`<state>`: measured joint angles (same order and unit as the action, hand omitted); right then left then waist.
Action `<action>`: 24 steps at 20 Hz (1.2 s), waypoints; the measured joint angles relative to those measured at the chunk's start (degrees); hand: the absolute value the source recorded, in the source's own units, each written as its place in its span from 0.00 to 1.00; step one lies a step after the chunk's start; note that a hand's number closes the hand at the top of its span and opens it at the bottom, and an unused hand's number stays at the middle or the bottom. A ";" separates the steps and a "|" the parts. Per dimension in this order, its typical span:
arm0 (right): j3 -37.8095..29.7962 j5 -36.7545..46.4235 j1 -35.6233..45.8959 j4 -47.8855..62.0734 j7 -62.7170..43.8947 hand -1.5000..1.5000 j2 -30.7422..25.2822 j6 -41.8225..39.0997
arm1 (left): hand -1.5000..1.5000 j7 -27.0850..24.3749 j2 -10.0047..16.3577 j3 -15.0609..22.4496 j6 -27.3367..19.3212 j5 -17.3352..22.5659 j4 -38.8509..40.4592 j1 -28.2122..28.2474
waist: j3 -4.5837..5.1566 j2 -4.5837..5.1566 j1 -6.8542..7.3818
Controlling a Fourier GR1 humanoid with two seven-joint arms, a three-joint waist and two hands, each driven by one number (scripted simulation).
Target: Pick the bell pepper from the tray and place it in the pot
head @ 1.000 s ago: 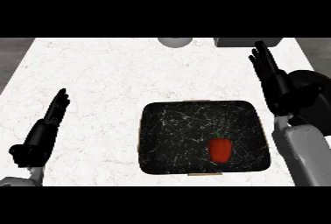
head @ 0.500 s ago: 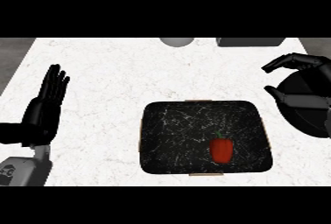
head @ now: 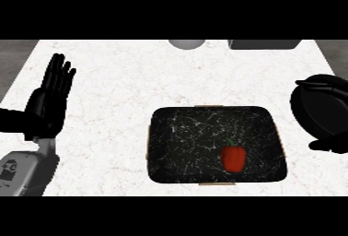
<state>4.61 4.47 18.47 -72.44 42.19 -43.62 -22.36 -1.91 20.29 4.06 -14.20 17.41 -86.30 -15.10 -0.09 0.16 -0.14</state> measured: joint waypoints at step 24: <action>14.07 24.69 -4.51 -21.00 -27.31 0.00 6.07 -7.09 | 0.50 2.48 -3.59 -2.33 1.19 -3.60 -0.85 -0.67 | 0.09 -0.19 0.16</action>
<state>18.68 29.16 13.96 -93.44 14.88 -37.55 -29.45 0.58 16.69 1.73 -13.01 13.81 -87.15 -15.77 0.00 -0.03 0.02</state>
